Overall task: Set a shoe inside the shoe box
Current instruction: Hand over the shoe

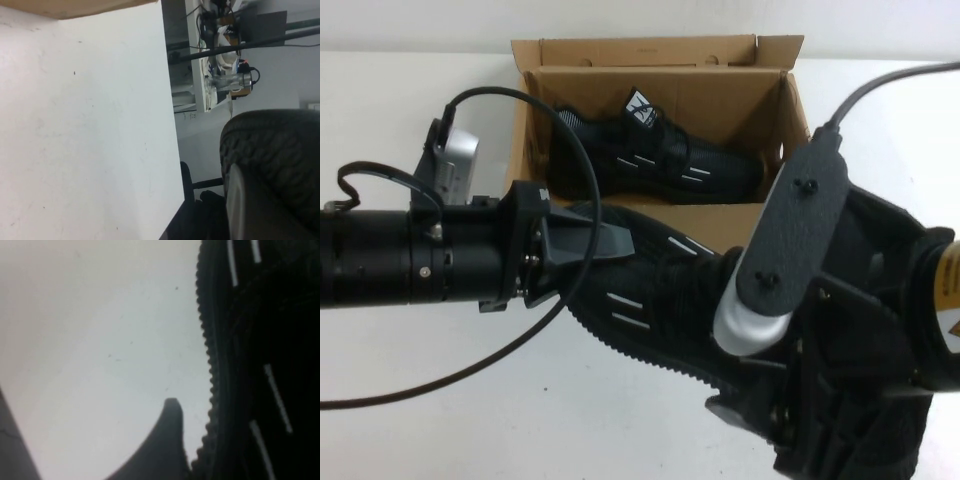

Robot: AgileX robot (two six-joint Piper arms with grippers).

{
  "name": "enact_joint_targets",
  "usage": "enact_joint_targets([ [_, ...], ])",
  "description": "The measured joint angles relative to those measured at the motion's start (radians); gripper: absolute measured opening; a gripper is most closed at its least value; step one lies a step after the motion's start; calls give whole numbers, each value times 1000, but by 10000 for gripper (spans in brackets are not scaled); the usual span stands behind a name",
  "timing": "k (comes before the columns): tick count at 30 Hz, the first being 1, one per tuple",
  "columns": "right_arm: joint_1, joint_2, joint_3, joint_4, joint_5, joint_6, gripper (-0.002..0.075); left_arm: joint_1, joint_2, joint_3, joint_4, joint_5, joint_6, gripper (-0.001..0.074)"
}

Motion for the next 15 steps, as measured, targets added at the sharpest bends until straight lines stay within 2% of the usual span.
enact_joint_targets([
  [3,2,-2,-17,9,47,66,673,0,0,0,0,0,18,138],
  [9,2,-49,-82,9,103,333,685,-2,0,0,-23,-26,80,138],
  [13,2,-98,-96,-21,94,631,685,-2,0,2,-73,-50,153,138],
  [15,2,-126,-96,-69,89,871,685,-2,0,2,-83,-62,188,138],
])
